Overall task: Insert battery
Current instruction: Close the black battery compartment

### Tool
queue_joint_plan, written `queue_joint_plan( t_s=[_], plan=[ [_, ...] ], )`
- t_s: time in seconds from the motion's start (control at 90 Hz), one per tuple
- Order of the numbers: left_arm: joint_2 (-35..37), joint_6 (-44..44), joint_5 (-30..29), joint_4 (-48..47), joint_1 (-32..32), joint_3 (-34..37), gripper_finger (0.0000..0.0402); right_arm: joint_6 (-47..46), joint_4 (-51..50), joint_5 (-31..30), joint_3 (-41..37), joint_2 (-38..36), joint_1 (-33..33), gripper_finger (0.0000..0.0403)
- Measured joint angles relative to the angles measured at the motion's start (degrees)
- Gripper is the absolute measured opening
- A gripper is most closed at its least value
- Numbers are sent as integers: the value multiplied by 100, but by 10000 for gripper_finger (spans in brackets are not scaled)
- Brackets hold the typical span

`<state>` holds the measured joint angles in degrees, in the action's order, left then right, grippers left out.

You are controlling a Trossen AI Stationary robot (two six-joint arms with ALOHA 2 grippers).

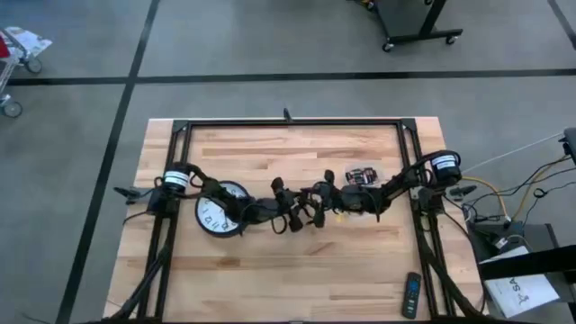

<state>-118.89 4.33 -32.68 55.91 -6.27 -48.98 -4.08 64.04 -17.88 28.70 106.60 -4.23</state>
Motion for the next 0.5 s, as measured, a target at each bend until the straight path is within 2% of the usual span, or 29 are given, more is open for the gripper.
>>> queue_joint_plan(
  t_s=[0.122, 0.311, 0.5],
  plan=[
    [0, -14, 19, -26, 21, -40, 115, -90, -6, -143, 1, 0, -2, 101],
    [194, 174, 288, 120, 64, 371, 160, -238, -25, -156, 16, 3, 2, 100],
    [314, 181, 629, 1355, 116, 1028, 190, -285, -29, -142, 16, 3, -1, 99]
  ],
)
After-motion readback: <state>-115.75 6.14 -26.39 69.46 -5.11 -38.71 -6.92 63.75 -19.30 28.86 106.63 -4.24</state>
